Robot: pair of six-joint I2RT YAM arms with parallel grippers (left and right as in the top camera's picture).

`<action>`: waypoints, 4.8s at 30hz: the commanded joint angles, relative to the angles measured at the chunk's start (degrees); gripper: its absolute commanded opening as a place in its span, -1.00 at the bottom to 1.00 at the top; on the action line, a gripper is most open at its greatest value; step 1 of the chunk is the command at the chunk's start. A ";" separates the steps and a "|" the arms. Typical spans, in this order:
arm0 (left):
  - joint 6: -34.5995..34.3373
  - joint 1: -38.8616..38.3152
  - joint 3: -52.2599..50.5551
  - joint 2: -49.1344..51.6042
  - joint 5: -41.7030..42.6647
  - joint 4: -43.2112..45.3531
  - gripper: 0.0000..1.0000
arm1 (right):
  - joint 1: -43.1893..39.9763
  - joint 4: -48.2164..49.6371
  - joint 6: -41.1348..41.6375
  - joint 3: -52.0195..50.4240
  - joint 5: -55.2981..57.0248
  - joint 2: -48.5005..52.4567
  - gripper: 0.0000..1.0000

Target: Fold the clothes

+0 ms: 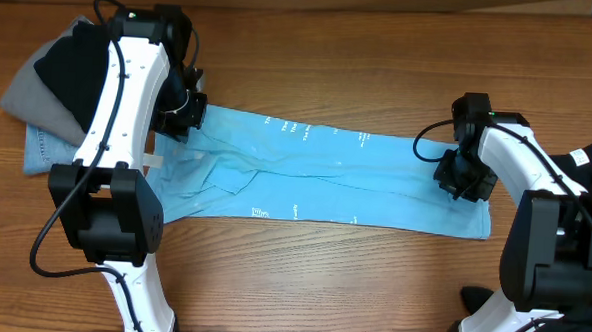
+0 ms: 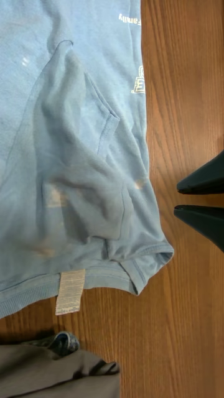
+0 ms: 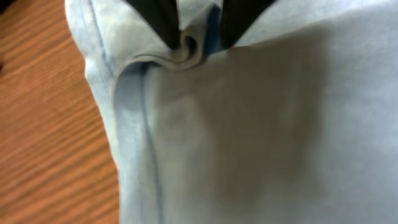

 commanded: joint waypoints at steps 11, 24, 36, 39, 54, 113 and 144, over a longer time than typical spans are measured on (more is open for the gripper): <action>0.07 -0.11 -0.35 -1.68 -0.35 -1.05 -0.72 | -4.11 -3.87 2.43 2.40 1.66 -3.48 -0.92; 10.49 -4.07 -10.21 -1.66 15.76 1.86 -0.59 | -4.17 -5.29 3.08 2.40 1.62 -7.93 -0.92; 10.36 -10.47 -27.56 -1.68 10.71 20.44 -0.33 | -4.15 -5.55 3.04 2.40 1.62 -7.93 -0.92; 10.38 -10.47 -28.09 -1.66 10.01 22.05 -0.28 | -4.15 -5.55 3.06 2.40 1.62 -7.93 -0.92; 9.97 -10.54 -34.58 -1.66 9.51 29.16 -0.59 | -4.15 -5.14 3.04 2.40 1.62 -7.93 -0.92; 5.11 -10.56 -19.80 -1.68 9.27 15.87 -0.92 | -4.17 -5.16 3.02 2.40 1.66 -7.93 -0.92; 0.00 -17.70 -19.26 -1.68 14.67 8.61 -0.92 | -4.17 -5.11 2.78 2.40 1.70 -7.93 -0.92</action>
